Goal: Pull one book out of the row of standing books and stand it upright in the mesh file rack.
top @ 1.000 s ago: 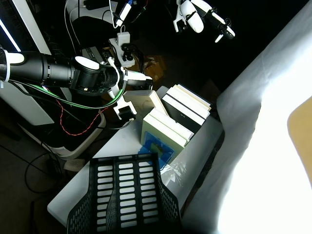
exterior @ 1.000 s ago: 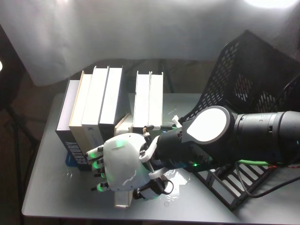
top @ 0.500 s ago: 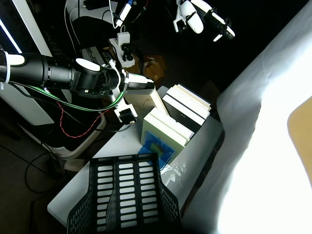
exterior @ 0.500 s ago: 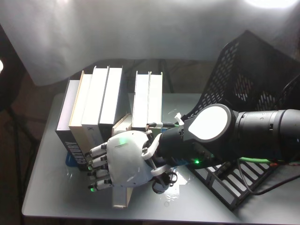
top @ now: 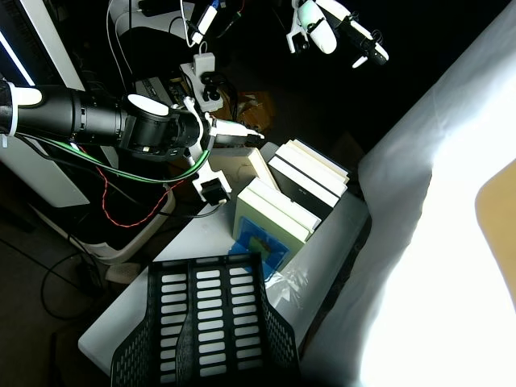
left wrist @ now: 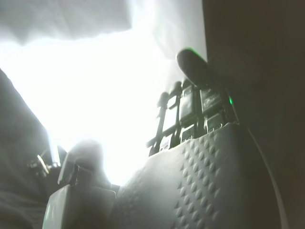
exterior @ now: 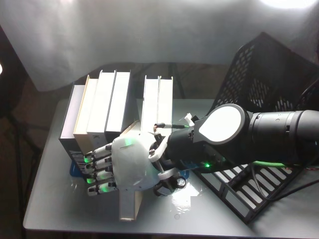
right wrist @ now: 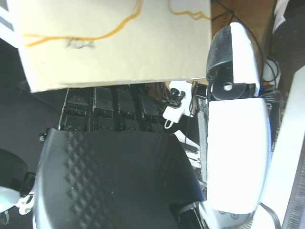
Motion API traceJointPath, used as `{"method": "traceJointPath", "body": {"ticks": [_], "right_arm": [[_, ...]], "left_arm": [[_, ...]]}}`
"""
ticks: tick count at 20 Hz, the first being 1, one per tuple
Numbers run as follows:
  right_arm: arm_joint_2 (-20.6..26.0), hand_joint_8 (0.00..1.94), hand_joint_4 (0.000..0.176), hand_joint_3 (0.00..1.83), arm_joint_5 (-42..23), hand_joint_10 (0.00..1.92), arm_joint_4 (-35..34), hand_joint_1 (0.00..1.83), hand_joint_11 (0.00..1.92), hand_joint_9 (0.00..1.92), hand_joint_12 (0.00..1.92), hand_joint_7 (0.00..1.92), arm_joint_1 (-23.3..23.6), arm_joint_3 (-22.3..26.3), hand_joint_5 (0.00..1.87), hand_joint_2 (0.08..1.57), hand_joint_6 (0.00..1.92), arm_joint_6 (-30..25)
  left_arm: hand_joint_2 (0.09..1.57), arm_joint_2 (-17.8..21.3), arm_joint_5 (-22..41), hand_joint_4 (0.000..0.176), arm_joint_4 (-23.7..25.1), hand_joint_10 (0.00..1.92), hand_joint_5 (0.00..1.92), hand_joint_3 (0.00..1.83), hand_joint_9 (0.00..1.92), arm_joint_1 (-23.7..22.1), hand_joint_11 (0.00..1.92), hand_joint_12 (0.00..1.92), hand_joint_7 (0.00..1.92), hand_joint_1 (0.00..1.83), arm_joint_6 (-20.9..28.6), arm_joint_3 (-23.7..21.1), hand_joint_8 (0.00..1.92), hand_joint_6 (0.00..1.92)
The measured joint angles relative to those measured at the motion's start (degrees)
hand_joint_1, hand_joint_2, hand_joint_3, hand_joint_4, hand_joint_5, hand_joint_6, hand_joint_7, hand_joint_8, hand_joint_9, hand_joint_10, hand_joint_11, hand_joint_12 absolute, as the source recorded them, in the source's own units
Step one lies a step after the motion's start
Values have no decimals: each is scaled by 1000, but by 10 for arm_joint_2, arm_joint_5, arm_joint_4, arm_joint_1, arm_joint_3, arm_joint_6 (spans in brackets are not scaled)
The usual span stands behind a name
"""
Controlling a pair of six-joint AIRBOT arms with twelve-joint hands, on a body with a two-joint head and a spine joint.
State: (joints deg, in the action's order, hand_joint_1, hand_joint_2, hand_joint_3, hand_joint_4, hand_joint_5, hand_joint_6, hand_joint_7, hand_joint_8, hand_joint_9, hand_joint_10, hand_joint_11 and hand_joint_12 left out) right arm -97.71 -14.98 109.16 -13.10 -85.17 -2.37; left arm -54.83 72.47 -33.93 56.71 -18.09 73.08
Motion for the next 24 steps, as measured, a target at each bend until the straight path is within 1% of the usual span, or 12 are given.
{"method": "traceJointPath", "body": {"ticks": [5, 6, 7, 9, 11, 13, 16, 18, 19, 20, 22, 24], "right_arm": [[0, 31, 0, 0, 2, 42, 1, 962, 36, 91, 21, 99, 0, 0, 101, 888, 43, 0], [-1, 11, 0, 0, 2, 70, 2, 933, 6, 86, 307, 103, 0, -2, 98, 883, 27, 0], [-1, 6, 0, 6, 3, 73, 2, 924, 0, 79, 361, 102, 0, -4, 94, 906, 23, 0], [0, 0, 0, 14, 9, 68, 3, 968, 0, 51, 32, 94, 0, -10, 89, 935, 14, 0], [-1, 6, 0, 21, 12, 18, 4, 990, 0, 19, 0, 43, 0, -10, 62, 957, 4, 0], [-5, 0, 0, 2, 14, 70, 4, 895, 0, 82, 492, 85, -1, -15, 69, 892, 0, 0], [-13, 6, 0, 0, 18, 119, 4, 936, 0, 116, 786, 132, -7, -21, 108, 857, 20, 0], [-18, 9, 0, 15, 18, 115, 6, 951, 0, 69, 462, 120, -11, -28, 98, 910, 13, 0], [-19, 1, 0, 46, 19, 22, 5, 907, 0, 13, 92, 26, -11, -28, 19, 977, 2, 0], [-20, 7, 0, 41, 20, 6, 6, 919, 0, 6, 18, 24, -11, -30, 16, 966, 6, 0], [-20, 1, 0, 5, 22, 99, 5, 946, 0, 86, 424, 126, -11, -31, 81, 893, 34, 0], [-21, 3, 0, 6, 23, 104, 6, 922, 0, 25, 138, 52, -11, -34, 16, 898, 6, 0]], "left_arm": [[1399, 0, 0, 2, 1, 0, 16, 0, 0, 0, 0, 1366, 0, 51, 0, 0, 0, 3], [1401, 0, 0, 0, 1, 0, 21, 1, 0, 0, 0, 1385, 0, 40, 0, 0, 0, 4], [1402, 0, 0, 0, 1, 0, 34, 1, 0, 0, 0, 1320, 0, 45, 0, 0, 0, 5], [1406, 0, 0, 0, 1, 0, 13, 0, 0, 0, 0, 1235, 0, 44, 0, 0, 0, 3], [1404, 0, 1, 2, 2, 0, 0, 0, 0, -1, 0, 1301, 0, 44, 0, 0, 0, 2], [1406, 0, 1, 0, 3, 0, 10, 0, 0, -1, 0, 1355, 0, 73, 0, 0, 0, 3], [1404, 0, 0, 0, 2, 0, 20, 0, 0, -1, 0, 1516, 0, 68, 0, 0, 0, 4], [1395, 0, 1, 2, 3, 0, 15, 0, 0, -1, 0, 1598, 0, 57, 0, 0, 0, 0], [1397, 0, 1, 0, 3, 0, 9, 0, 0, -1, 0, 1537, 0, 54, 0, 0, 0, 3], [1398, 0, 1, 0, 3, 0, 9, 0, 0, -1, 0, 1575, 0, 41, 0, 0, 0, 2], [1399, 0, 1, 0, 3, 0, 9, 0, 0, -1, 0, 1527, 0, 43, 0, 0, 0, 2], [1406, 0, 1, 0, 3, 0, 1, 1, 0, -1, 0, 1437, 0, 41, 0, 0, 0, 0]]}}
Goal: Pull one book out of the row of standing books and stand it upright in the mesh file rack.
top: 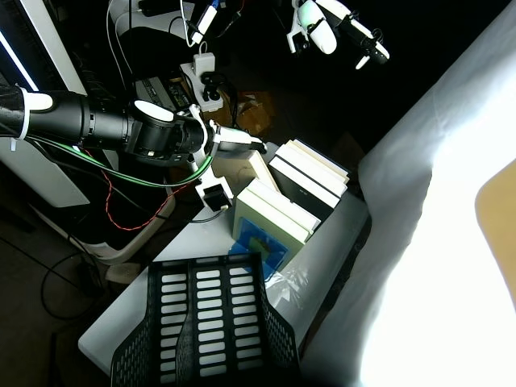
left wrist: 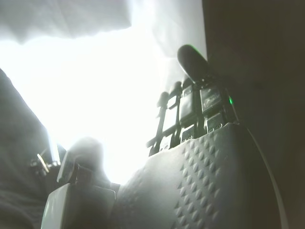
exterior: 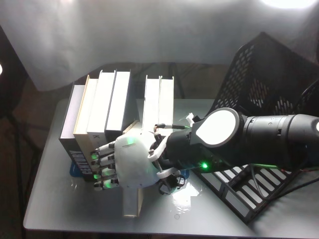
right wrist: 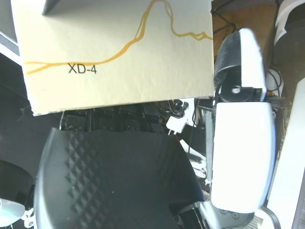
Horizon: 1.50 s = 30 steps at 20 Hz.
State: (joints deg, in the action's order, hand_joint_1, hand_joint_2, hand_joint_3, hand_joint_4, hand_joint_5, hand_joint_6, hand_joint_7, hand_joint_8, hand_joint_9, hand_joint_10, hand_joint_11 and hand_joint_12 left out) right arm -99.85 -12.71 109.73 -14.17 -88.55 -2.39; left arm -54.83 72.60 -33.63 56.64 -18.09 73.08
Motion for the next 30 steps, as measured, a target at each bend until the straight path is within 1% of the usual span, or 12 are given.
{"method": "traceJointPath", "body": {"ticks": [4, 6, 7, 8, 12, 13, 16, 18, 22, 25, 27, 30], "right_arm": [[0, 12, 0, 0, 2, 45, 2, 1005, 21, 66, 17, 42, 0, 0, 31, 840, 12, 0], [0, 16, 0, 0, 2, 290, 2, 1027, 0, 123, 1064, 187, 0, 0, 139, 775, 46, 0], [-1, 13, 0, 0, 2, 264, 3, 1006, 0, 24, 830, 114, 0, -1, 65, 808, 14, 0], [-2, 5, 0, 0, 3, 204, 3, 1000, 0, 4, 514, 104, 0, -2, 60, 828, 15, 0], [-4, 27, 0, 0, 4, 592, 4, 1075, 0, 3, 1302, 270, 0, -2, 198, 832, 103, 0], [-5, 138, 0, 0, 4, 884, 4, 1099, 0, 141, 1468, 484, 0, -4, 335, 843, 205, 0], [-10, 778, 0, 0, 4, 1232, 3, 1279, 761, 1122, 1837, 1207, 0, -8, 1250, 997, 361, -4], [-14, 1502, 0, 0, -5, 1725, 5, 1182, 1294, 1396, 1918, 1399, -4, -11, 1078, 1138, 915, -8], [-19, 1641, 0, 0, -19, 1768, 60, 1141, 1198, 1298, 1921, 1312, -3, -15, 901, 1245, 1217, -50], [-19, 1178, 0, 0, -21, 1474, 67, 1346, 954, 908, 1921, 966, -3, -16, 968, 1209, 1009, -56], [-19, 1443, 0, 0, -22, 1873, 64, 1261, 1094, 1143, 1921, 895, -3, -18, 1049, 1215, 788, -66], [-19, 868, 0, 0, -23, 1313, 60, 1384, 693, 865, 1877, 1109, -3, -20, 1071, 1164, 822, -75]], "left_arm": [[1407, 0, 1, 0, 0, 0, 7, 0, 0, 0, 0, 1654, 0, 52, 0, 0, 0, 1], [1411, 0, 2, 0, 0, 0, 1, 0, 0, 0, 0, 1503, 0, 44, 0, 0, 0, 3], [1406, 0, 2, 0, 0, 0, 3, 1, 0, 0, 0, 1540, 0, 51, 0, 0, 0, 1], [1398, 0, 2, 2, 0, 0, 2, 1, 0, 0, 0, 1459, 0, 73, 0, 0, 0, 0], [1387, 0, 2, 1, 0, 0, 12, 0, 0, 0, 0, 700, 0, 54, 0, 0, 0, 2], [1394, 0, 2, 0, 0, 0, 3, 0, 0, 0, 0, 196, 0, 49, 0, 0, 0, 10], [1397, 0, 2, 0, 0, 0, 6, 0, 0, 0, 19, 11, 0, 63, 0, 0, 0, 10], [1398, 0, 2, 0, -1, 0, 6, 0, 0, 0, 2, 1, 0, 63, 0, 0, 0, 8], [1395, 0, 2, 0, -2, 0, 9, 0, 0, 0, 0, 0, 0, 0, 0, 0, 0, 4], [1389, 0, 2, 5, -2, 0, 6, 0, 0, 0, 0, 0, 0, 0, 0, 0, 0, 2], [1393, 0, 3, 0, -1, 0, 11, 0, 0, 0, 0, 0, 0, 0, 0, 0, 0, 4], [1393, 0, 3, 0, -1, 0, 1, 0, 0, 0, 0, 0, 0, 25, 0, 0, 0, 0]]}}
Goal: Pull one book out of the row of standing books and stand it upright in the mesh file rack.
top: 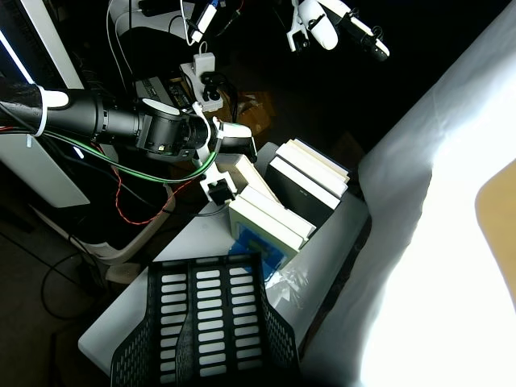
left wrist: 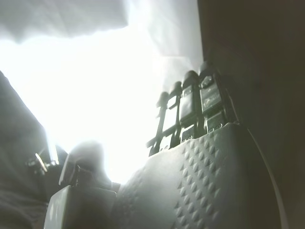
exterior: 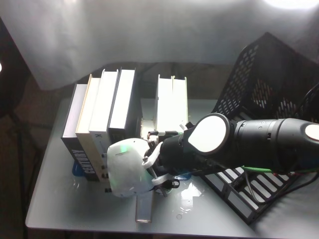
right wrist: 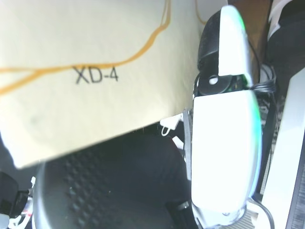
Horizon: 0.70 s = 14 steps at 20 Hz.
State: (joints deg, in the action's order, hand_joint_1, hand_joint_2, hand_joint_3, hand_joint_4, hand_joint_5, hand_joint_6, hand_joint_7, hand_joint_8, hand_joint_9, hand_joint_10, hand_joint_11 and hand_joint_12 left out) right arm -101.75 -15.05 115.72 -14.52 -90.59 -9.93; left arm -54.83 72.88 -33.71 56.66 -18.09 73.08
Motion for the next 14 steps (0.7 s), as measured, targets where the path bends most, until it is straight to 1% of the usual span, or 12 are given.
{"method": "traceJointPath", "body": {"ticks": [1, 2, 3, 4, 5, 6, 7, 8, 9, 11, 13, 14], "right_arm": [[0, 774, 0, 0, -1, 1327, 0, 1383, 660, 869, 1886, 1107, 0, 0, 1039, 1161, 918, -2], [0, 934, 0, 0, 0, 1392, 0, 1378, 577, 799, 1914, 1061, 0, 0, 1049, 1156, 829, -1], [2, 920, 0, 0, -1, 1405, -1, 1375, 523, 788, 1920, 1045, 1, 0, 1027, 1149, 899, -4], [5, 1033, 0, 0, -4, 1427, -2, 1374, 523, 771, 1921, 1024, 1, 1, 1035, 1140, 800, -5], [12, 1014, 0, 0, -9, 1448, -2, 1364, 389, 709, 1921, 991, 1, 7, 983, 1147, 995, -5], [14, 1008, 0, 0, -11, 1452, -2, 1360, 339, 694, 1921, 980, 3, 12, 954, 1151, 1077, -5], [17, 1006, 0, 0, -12, 1452, 1, 1356, 291, 672, 1921, 967, 8, 17, 939, 1157, 1130, -6], [23, 1025, 0, 1, -17, 1436, 0, 1354, 250, 659, 1921, 963, 12, 26, 938, 1160, 1139, -7], [36, 1131, 0, 0, -32, 1437, -2, 1353, 227, 649, 1921, 937, 23, 37, 928, 1168, 1115, -13], [50, 1111, 0, 0, -38, 1430, -15, 1355, 200, 649, 1921, 962, 31, 42, 902, 1168, 1141, -16], [64, 1105, 0, 0, -46, 1437, -28, 1356, 243, 661, 1878, 980, 35, 49, 874, 1168, 1136, -16], [72, 1092, 0, 0, -55, 1449, -31, 1360, 320, 695, 1884, 984, 37, 56, 870, 1162, 1101, -15]], "left_arm": [[1392, 0, 0, 0, 0, 0, 2, 0, 0, 0, 0, 0, 0, 24, 0, 0, 0, 1], [1394, 0, 0, 0, -1, 0, 3, 0, 0, 0, 0, 0, 0, 19, 0, 0, 0, 1], [1397, 0, 0, 0, 0, 0, 12, 0, 0, 0, 0, 0, 0, 42, 0, 0, 0, 4], [1393, 0, 0, 0, 0, 0, 16, 0, 0, 0, 0, 0, 0, 57, 0, -1, 0, 5], [1378, 0, 0, 2, -1, 0, 2, 0, 0, 0, 0, 0, 0, 54, 0, -2, 0, 0], [1381, 0, 0, 0, -1, 0, 0, 0, 0, 1, 0, 0, 0, 26, 0, -2, 0, 0], [1378, 0, 0, 8, -3, 0, 0, 0, 0, 1, 0, 0, 0, 19, 0, -4, 0, 0], [1378, 0, 0, 0, 0, 0, 9, 0, 0, 1, 0, 0, 0, 30, 0, -3, 0, 3], [1373, 0, 1, 0, 2, 0, 16, 0, 0, 1, 0, 0, 0, 58, 0, -4, 0, 5], [1371, 0, 1, 4, 0, 0, 18, 0, 0, 1, 0, 0, 0, 62, 0, -4, 0, 6], [1373, 0, 1, 62, 3, 0, 0, 0, 0, 0, 0, 0, 0, 25, 0, -4, 0, 0], [1381, 0, 0, 64, 3, 0, 0, 2, 0, -1, 0, 0, 0, 31, 0, -4, 0, 0]]}}
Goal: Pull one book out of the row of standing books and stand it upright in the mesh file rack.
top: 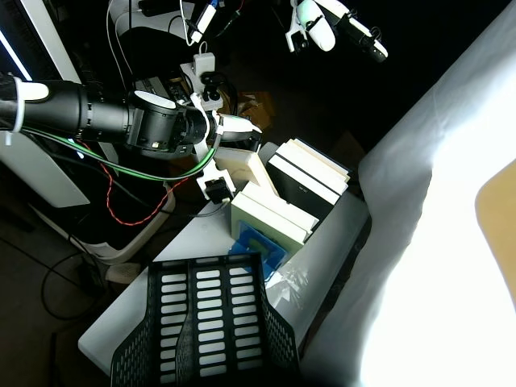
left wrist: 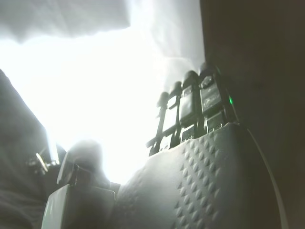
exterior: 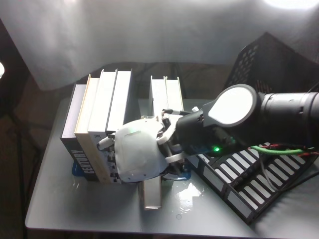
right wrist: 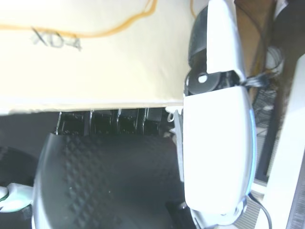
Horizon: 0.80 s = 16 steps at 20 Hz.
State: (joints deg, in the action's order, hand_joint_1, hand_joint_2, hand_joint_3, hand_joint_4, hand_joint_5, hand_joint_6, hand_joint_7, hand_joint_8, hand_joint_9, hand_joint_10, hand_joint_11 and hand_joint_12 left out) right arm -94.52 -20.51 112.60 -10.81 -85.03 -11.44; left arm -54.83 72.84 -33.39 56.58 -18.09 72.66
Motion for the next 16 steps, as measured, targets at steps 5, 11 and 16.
{"method": "traceJointPath", "body": {"ticks": [5, 11, 16], "right_arm": [[26, 1099, 0, 0, -27, 1448, -45, 1360, 379, 712, 1818, 968, 17, 7, 867, 1161, 1110, 0], [45, 1133, 0, 0, -47, 1405, -106, 1360, 400, 782, 1753, 917, 27, -9, 846, 1163, 1151, -5], [57, 1605, 0, 12, -85, 1732, -135, 1184, 530, 587, 1920, 727, 49, -31, 771, 1246, 1176, -58]], "left_arm": [[1384, 0, 0, 38, -1, 0, 0, 3, 0, 0, 0, 0, 0, 24, 0, 0, 0, 0], [1388, 0, 1, 26, 4, 0, 0, 3, 0, -7, 0, 0, 0, 0, 0, 1, 0, 0], [1357, 0, -1, 40, 10, 0, 0, 0, 0, -10, 0, 0, 0, 0, 0, 1, 0, 0]]}}
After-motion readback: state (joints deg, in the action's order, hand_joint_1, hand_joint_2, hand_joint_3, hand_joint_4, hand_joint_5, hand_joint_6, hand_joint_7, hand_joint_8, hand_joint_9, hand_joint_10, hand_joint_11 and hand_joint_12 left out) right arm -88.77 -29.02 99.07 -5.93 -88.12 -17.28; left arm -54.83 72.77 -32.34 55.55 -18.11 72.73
